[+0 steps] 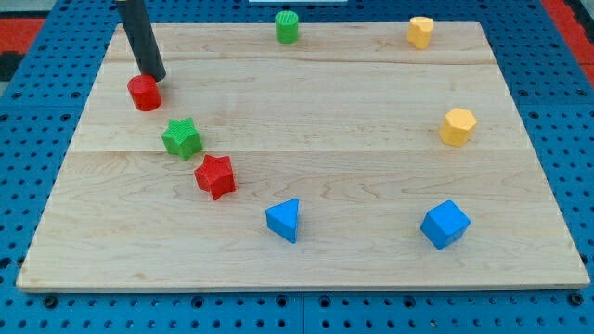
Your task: Push blue cube diagonally below yellow hexagon
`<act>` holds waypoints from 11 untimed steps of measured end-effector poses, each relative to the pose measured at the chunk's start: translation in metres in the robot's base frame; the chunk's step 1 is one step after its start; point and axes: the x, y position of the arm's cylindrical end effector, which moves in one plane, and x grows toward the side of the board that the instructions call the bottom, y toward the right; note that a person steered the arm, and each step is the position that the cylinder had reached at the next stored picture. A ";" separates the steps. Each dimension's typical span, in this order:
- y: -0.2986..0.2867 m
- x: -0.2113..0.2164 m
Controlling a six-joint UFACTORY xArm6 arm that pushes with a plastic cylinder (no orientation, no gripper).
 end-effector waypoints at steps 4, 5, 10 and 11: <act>0.293 0.097; 0.336 0.154; 0.318 0.247; 0.306 0.225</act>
